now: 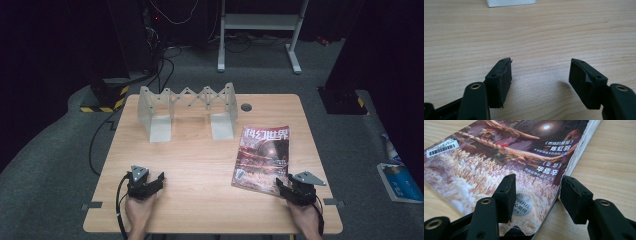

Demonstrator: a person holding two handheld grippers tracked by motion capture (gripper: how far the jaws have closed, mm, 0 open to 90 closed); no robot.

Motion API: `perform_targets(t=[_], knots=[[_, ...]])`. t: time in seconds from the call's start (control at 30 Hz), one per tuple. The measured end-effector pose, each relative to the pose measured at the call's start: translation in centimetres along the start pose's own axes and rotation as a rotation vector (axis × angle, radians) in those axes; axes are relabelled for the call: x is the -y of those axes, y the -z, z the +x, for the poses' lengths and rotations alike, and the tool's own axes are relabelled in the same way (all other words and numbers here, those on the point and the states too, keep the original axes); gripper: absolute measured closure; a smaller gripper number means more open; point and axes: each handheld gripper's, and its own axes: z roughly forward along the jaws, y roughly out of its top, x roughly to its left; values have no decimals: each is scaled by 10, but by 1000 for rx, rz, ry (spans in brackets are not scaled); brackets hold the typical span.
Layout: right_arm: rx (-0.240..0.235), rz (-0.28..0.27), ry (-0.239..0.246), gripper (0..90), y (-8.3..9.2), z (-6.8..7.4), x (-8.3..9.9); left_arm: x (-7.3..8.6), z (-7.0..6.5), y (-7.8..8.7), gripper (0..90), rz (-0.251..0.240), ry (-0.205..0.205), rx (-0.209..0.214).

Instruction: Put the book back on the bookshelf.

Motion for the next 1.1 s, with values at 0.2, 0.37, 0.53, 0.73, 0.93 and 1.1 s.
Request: perform_targets(t=[0.2, 0.37, 0.53, 0.73, 0.93, 1.1], knots=[[-9, 1, -1, 469, 7, 4, 6, 0, 0, 0, 346, 0, 0, 0], [-18, 8, 10, 471, 14, 8, 10, 0, 0, 0, 346, 0, 0, 0], [-24, 12, 31, 472, 20, 12, 14, 0, 0, 0, 345, 0, 0, 2], [-33, 13, 43, 474, 26, 17, 19, 0, -1, 0, 345, 0, 2, 2], [-47, 15, 60, 476, 32, 21, 22, 0, -1, 0, 343, 0, 2, 9], [-56, 14, 69, 479, 34, 25, 24, 0, -1, 1, 343, 1, 0, 12]])
